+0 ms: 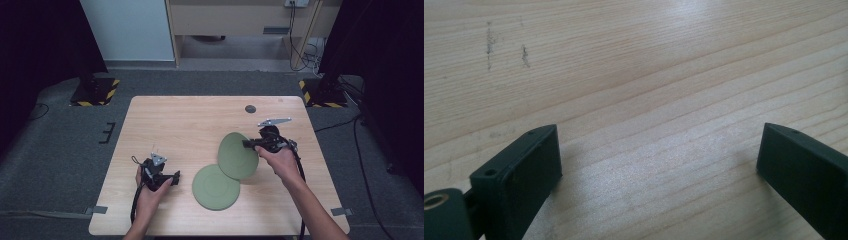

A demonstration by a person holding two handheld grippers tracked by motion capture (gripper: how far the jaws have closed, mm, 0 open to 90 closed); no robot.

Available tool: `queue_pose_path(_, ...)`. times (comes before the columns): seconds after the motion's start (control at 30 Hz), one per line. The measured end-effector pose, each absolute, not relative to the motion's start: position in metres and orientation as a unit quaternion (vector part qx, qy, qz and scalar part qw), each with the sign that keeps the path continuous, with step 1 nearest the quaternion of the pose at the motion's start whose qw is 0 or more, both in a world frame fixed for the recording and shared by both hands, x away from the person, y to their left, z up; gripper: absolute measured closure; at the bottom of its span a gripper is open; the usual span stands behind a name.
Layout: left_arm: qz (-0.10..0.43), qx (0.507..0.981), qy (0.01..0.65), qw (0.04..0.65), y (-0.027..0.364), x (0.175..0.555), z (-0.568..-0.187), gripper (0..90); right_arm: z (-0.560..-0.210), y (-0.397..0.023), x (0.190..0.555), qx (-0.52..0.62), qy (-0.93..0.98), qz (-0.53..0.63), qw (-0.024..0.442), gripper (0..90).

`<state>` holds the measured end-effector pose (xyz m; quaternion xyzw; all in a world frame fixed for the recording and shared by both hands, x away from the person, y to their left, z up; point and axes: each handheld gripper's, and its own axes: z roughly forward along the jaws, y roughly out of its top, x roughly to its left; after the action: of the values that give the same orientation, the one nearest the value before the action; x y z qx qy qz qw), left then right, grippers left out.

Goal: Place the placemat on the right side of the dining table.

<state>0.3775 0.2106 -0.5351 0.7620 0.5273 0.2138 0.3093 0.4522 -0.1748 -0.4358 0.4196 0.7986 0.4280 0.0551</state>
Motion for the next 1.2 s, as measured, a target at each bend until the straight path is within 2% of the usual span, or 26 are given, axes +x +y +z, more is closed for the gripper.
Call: queue_pose_path(1.2, 0.217, 0.76, 0.529, 0.309, 0.21, 0.379, -0.536, 2.3, -0.412, -0.189, 0.46, 0.441, 0.78, 0.435, 0.082, 85.5)
